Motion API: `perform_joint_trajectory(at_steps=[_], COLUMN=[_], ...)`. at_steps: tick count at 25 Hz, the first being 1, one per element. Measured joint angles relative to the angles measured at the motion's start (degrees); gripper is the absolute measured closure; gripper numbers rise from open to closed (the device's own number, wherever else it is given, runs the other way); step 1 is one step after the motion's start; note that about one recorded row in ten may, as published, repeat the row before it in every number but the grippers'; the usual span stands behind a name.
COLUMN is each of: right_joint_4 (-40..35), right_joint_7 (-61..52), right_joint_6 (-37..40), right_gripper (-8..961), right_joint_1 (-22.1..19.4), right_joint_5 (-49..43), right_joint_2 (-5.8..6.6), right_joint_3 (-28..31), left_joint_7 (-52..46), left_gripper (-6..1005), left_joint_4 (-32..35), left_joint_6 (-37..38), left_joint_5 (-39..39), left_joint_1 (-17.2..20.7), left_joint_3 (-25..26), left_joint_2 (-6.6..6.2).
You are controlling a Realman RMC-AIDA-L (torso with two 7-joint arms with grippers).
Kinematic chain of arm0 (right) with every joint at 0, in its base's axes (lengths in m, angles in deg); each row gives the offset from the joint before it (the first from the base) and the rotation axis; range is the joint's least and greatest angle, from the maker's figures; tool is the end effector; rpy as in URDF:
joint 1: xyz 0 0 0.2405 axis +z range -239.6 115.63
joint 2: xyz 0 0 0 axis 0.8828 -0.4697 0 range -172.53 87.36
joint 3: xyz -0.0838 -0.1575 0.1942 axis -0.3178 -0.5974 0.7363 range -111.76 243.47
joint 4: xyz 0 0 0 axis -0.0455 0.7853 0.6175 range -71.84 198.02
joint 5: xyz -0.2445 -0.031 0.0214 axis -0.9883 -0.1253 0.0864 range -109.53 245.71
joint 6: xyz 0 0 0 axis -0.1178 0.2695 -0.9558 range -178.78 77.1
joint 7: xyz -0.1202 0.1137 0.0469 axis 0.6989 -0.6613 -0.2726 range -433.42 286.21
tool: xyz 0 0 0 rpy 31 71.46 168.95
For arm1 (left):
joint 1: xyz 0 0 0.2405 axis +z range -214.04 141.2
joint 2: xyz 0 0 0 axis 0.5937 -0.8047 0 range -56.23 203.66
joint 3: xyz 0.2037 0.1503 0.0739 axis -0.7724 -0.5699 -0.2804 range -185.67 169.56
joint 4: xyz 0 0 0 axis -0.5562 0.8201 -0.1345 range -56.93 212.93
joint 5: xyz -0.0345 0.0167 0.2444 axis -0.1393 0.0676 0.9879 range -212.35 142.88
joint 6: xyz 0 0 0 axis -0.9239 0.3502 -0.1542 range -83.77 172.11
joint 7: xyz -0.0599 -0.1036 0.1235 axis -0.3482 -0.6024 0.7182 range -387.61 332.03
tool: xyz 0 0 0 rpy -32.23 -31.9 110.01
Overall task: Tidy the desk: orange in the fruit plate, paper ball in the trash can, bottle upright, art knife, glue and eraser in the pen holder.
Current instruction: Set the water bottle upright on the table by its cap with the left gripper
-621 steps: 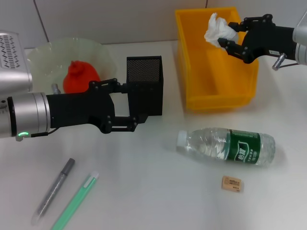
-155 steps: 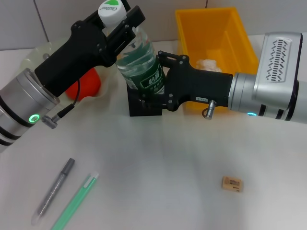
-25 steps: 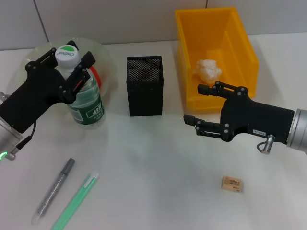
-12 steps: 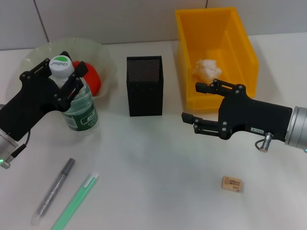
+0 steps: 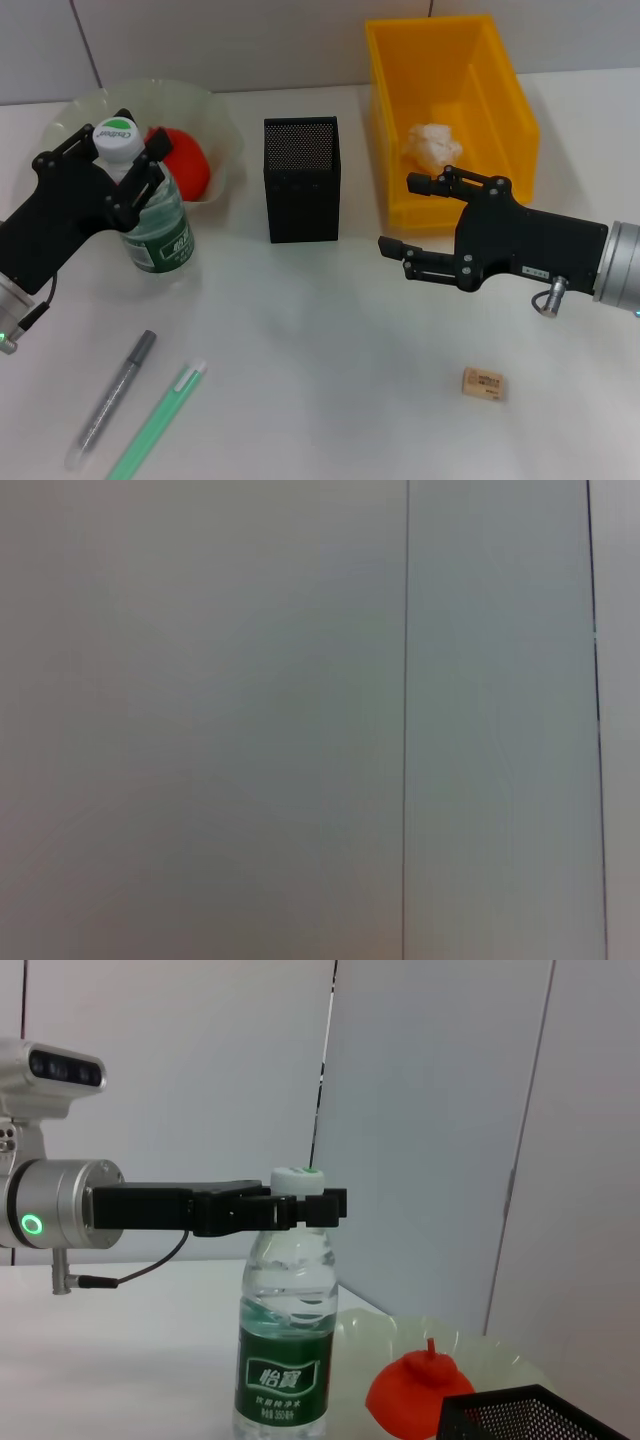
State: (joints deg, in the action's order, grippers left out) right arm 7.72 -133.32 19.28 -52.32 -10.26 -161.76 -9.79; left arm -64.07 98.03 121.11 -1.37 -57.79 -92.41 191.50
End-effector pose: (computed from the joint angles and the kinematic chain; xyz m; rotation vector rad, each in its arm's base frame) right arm 0.2614 0.3499 -0.0352 -2.4846 0.1512 0.7030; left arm -0.2829 0.3656 -0.0466 -2.0839 -0.3514 -1.0635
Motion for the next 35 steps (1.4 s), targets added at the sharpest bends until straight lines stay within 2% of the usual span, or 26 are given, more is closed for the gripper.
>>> perform_joint_trajectory(at_steps=[2,15,35], right_joint_4=[0.0,0.16,0.07], right_joint_7=[-0.01,-0.05,-0.05], right_joint_6=[0.0,-0.13,-0.45], right_gripper=[185,185,184], right_joint_1=[0.0,0.7,0.88], right_joint_5=[-0.01,-0.67,-0.67], right_joint_2=[0.0,0.0,0.0], right_joint_3=[0.02,0.33,0.42], left_joint_7=[0.02,0.07,1.58], left_gripper=[566,566,565], left_joint_4=[-0.3,-1.28,-2.74], left_joint_6=[-0.06,-0.11,-0.32], left_joint_5=[0.23,-0.09,0.08], left_joint_1=[0.08,0.86,1.47], left_joint_3=[0.81,1.08,4.55], left_joint_2=[0.28,0.24,0.34])
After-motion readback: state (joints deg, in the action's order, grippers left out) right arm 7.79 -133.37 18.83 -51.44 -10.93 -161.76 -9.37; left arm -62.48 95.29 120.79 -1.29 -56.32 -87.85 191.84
